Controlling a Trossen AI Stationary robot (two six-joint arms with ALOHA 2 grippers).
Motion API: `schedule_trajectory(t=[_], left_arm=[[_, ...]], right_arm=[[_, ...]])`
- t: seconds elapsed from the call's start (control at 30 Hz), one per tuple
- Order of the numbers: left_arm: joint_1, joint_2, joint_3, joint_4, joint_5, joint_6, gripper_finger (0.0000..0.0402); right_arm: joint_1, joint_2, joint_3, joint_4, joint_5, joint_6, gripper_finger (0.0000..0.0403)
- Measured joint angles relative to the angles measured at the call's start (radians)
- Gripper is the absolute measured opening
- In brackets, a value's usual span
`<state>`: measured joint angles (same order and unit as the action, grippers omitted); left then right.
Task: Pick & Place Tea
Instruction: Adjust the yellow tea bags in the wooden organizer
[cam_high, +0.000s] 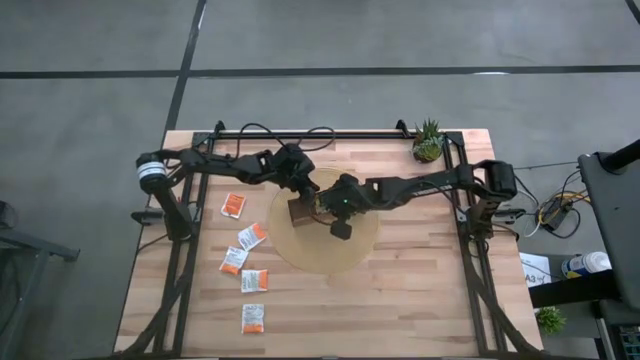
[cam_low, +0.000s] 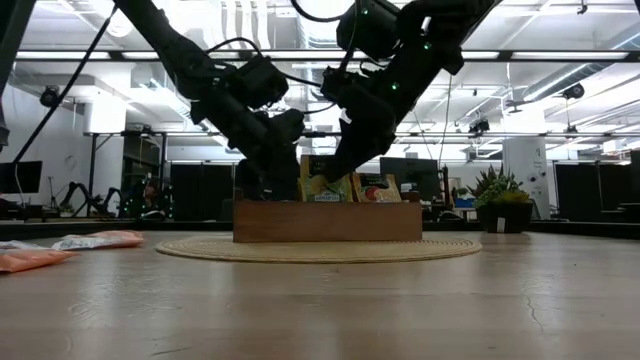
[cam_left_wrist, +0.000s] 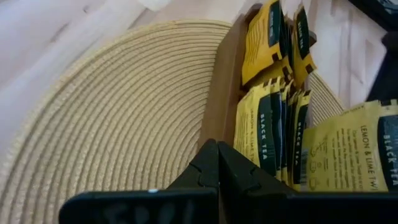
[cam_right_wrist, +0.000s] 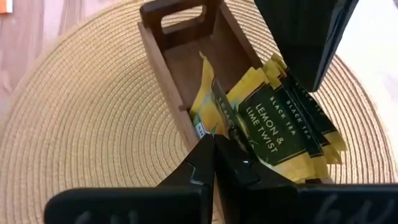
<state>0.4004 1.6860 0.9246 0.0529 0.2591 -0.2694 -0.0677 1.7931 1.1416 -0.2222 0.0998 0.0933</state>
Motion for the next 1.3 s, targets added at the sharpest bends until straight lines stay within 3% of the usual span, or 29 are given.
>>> schedule_trajectory(t=[0.47,1.3], left_arm=[[0.000,0.000,0.008,0.000,0.076,-0.021,0.0000],[0.000,0.000,0.008,0.000,0.137,-0.064,0.0000]], right_arm=[[-0.020,0.010,0.000,-0.007,-0.052,-0.027,0.0008],[-0.033,0.069,0.017,0.002,-0.018,-0.083,0.0008]])
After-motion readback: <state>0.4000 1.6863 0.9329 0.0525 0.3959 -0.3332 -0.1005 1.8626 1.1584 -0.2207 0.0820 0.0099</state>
